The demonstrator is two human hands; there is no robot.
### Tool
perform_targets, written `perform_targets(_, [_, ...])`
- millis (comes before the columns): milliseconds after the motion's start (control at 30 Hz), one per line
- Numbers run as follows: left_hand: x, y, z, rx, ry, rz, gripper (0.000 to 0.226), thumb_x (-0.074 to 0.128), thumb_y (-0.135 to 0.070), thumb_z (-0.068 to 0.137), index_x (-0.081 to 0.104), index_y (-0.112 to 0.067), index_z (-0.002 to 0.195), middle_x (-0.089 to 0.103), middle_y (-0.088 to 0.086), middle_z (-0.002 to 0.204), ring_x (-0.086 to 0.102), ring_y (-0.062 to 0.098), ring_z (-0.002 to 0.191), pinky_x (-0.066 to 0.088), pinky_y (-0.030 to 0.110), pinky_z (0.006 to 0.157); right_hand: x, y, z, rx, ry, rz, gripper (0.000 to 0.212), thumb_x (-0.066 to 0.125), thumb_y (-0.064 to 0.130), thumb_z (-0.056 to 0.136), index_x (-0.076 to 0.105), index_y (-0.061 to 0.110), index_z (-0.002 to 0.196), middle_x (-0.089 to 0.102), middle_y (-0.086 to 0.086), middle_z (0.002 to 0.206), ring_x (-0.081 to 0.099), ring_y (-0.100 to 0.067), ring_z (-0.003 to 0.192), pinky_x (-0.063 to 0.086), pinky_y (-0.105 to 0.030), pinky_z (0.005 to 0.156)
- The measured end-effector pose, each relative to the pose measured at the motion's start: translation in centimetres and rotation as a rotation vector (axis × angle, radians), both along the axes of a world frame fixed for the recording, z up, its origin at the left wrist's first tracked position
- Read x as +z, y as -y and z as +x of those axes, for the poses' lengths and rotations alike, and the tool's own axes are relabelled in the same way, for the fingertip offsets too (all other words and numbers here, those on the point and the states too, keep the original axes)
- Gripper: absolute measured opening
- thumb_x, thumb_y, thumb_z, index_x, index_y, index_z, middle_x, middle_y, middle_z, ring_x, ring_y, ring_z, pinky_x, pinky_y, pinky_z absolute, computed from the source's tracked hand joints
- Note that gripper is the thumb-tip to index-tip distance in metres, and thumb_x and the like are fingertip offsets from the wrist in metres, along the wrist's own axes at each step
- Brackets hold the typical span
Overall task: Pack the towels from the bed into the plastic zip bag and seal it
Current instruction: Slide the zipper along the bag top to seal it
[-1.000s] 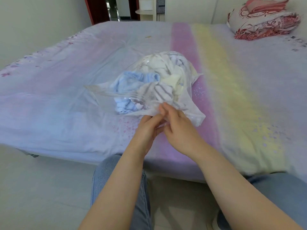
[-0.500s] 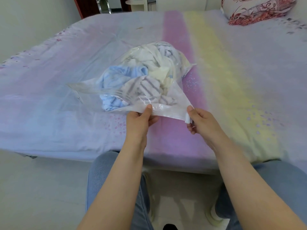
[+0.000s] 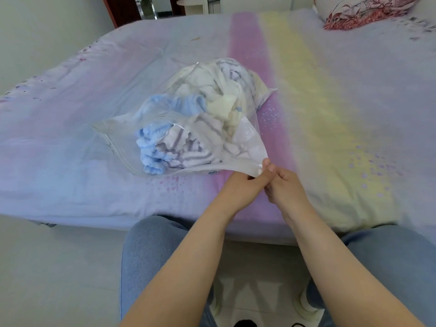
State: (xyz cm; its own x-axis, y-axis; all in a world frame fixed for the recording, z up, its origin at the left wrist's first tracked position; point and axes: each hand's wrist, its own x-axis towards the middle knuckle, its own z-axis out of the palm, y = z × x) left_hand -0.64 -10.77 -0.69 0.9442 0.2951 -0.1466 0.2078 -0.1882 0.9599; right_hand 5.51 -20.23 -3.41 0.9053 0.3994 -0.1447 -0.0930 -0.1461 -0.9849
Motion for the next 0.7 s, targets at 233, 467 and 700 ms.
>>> perform_targets(233, [0.1, -0.4, -0.2, 0.044, 0.021, -0.318, 0.027, 0.055, -0.031, 0.098, 0.057, -0.015, 0.076, 0.045, -0.007, 0.051, 0.029, 0.006, 0.045, 0.022, 0.018, 0.042, 0.8, -0.1, -0.3, 0.049, -0.157, 0.212, 0.044, 0.044, 0.044, 0.098, 0.05, 0.015, 0.065, 0.033, 0.004, 0.048, 0.031, -0.012, 0.044, 0.028, -0.026, 0.046])
perform_targets(467, [0.1, -0.6, -0.1, 0.017, -0.047, -0.087, 0.035, 0.051, -0.034, 0.099, 0.052, -0.018, 0.068, 0.044, -0.013, 0.049, 0.031, 0.008, 0.049, 0.025, 0.021, 0.047, 0.8, 1.9, 1.0, 0.279, -0.074, 0.059, 0.038, 0.048, 0.033, 0.098, 0.055, 0.01, 0.069, 0.048, 0.001, 0.052, 0.038, -0.016, 0.053, 0.036, -0.025, 0.051])
perform_targets(700, [0.2, -1.8, 0.2, -0.095, -0.059, -0.091, 0.037, 0.054, -0.043, 0.097, 0.058, -0.013, 0.076, 0.041, -0.007, 0.056, 0.028, 0.01, 0.053, 0.022, 0.022, 0.048, 0.5, 2.1, 1.8, 0.318, -0.152, 0.166, 0.033, 0.043, 0.012, 0.1, 0.058, 0.004, 0.071, 0.048, -0.007, 0.059, 0.035, -0.012, 0.05, 0.029, -0.023, 0.047])
